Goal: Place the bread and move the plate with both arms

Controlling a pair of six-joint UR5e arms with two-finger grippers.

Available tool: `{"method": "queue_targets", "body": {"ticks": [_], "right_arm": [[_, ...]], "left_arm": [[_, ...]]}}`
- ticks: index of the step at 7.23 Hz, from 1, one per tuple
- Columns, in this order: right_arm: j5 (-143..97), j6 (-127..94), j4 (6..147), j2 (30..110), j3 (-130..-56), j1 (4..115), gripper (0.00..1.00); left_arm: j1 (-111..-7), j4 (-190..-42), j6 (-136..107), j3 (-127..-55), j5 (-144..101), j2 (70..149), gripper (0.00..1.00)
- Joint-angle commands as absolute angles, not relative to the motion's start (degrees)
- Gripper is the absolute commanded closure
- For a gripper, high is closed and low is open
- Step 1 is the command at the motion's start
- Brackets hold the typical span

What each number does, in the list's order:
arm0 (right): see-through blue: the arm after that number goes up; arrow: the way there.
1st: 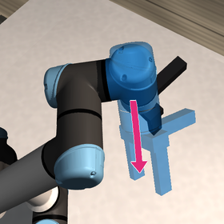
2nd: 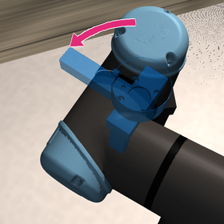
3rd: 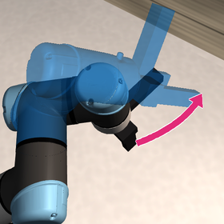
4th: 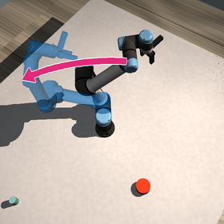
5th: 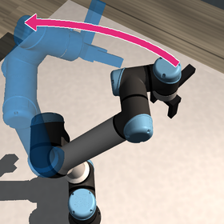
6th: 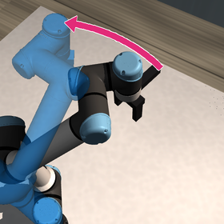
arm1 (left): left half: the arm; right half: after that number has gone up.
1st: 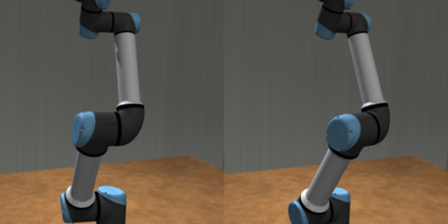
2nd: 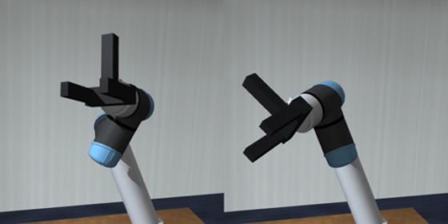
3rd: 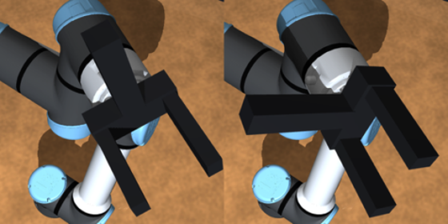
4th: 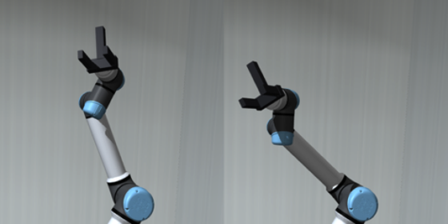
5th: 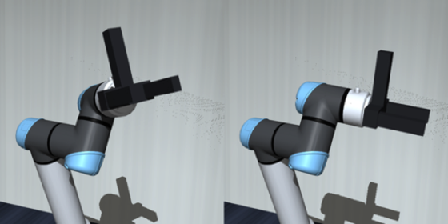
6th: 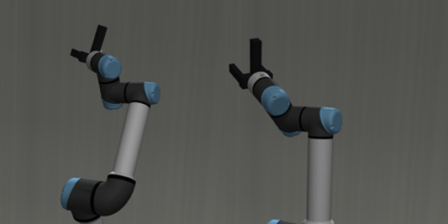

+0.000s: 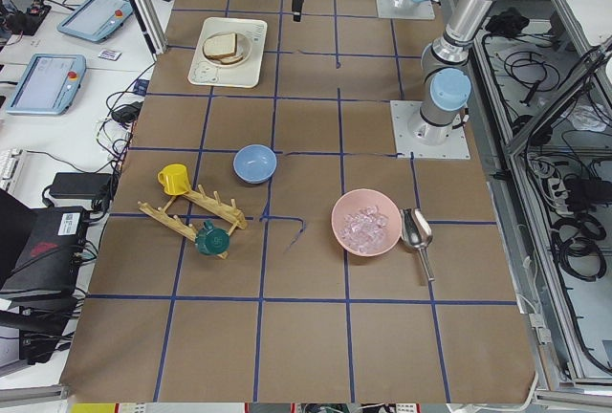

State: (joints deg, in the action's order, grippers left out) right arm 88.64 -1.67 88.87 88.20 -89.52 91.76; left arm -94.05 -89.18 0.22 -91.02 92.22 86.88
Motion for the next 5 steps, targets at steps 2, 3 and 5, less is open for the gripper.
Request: {"method": "queue_targets", "body": {"ticks": [2,3,5], "right_arm": [[88.4,-1.7,88.9,88.5,-89.6,91.8,0.0],[88.3,-1.7,89.1,88.5,-89.6,91.8,0.0],[88.2,-1.8,89.6,87.7,-89.8,92.0,0.0]], "left_arm": [[-94.0,-87.9,-1.2,-91.0,92.5,86.7,0.0],[-94.0,-87.9,-1.4,-91.0,92.5,86.7,0.0],[-94.0,-87.8,-1.4,-91.1,92.5,86.7,0.0]]}}
